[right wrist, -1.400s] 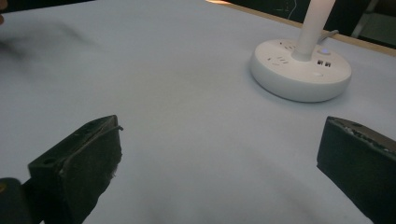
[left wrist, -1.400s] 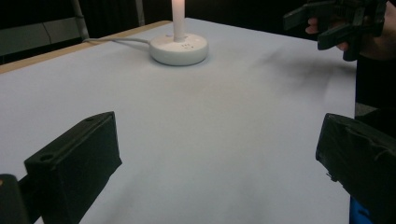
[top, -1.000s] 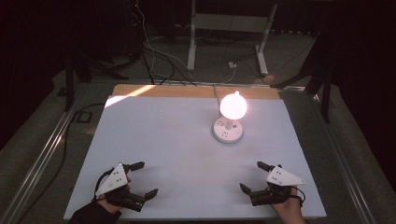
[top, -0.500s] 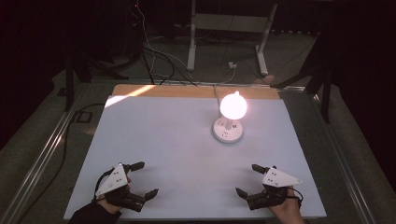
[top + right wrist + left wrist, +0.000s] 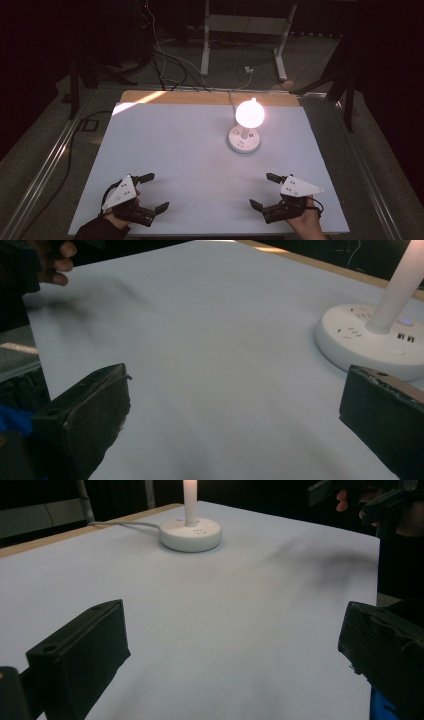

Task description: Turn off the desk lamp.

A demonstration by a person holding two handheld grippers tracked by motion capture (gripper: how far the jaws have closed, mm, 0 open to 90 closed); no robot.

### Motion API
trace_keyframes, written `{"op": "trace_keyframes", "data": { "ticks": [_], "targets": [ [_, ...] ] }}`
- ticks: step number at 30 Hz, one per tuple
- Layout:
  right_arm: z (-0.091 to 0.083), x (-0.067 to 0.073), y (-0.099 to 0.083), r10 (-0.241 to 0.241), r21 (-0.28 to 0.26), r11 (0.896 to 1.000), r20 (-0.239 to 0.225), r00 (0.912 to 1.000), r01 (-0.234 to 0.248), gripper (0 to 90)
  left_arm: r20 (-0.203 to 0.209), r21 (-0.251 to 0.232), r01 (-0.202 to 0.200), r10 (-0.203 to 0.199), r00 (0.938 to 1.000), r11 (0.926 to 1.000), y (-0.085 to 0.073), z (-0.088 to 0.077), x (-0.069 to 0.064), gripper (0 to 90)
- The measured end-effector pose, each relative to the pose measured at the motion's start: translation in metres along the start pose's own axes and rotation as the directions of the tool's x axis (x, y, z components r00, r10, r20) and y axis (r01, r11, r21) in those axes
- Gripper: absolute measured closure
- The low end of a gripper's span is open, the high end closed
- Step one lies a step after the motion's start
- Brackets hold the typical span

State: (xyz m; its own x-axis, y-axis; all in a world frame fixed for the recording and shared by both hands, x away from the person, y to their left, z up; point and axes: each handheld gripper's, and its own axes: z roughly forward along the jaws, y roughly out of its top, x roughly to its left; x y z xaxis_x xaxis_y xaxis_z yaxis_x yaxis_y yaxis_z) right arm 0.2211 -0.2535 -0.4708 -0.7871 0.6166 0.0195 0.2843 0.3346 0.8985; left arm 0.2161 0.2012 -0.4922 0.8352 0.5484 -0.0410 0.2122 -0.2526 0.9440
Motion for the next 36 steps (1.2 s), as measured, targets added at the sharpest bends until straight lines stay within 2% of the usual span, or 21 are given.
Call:
{"op": "trace_keyframes", "data": {
  "ticks": [5,16,26,36],
  "targets": [
    [-0.001,-0.007,0.009,0.005,-0.027,1.0,0.007,1.0,-0.005,0.0,0.002,0.001,-0.002,0.002,1.0,1.0,0.0,0.0,0.0,0.4],
    [-0.002,-0.016,0.017,0.007,-0.043,0.999,0.022,0.9997,-0.006,0.0,0.0,-0.002,-0.002,0.002,1.0,1.0,0.001,-0.001,0.0,0.4],
    [-0.001,-0.03,0.025,0.02,-0.066,0.998,0.06,0.998,-0.016,0.0,0.0,-0.004,-0.001,0.001,1.0,1.0,0.001,-0.001,0.001,0.4],
    [0.008,-0.046,0.038,0.019,-0.063,0.998,0.098,0.995,-0.013,0.0,0.0,-0.006,-0.001,0.001,1.0,1.0,0.001,-0.002,0.001,0.4]
  ]
}}
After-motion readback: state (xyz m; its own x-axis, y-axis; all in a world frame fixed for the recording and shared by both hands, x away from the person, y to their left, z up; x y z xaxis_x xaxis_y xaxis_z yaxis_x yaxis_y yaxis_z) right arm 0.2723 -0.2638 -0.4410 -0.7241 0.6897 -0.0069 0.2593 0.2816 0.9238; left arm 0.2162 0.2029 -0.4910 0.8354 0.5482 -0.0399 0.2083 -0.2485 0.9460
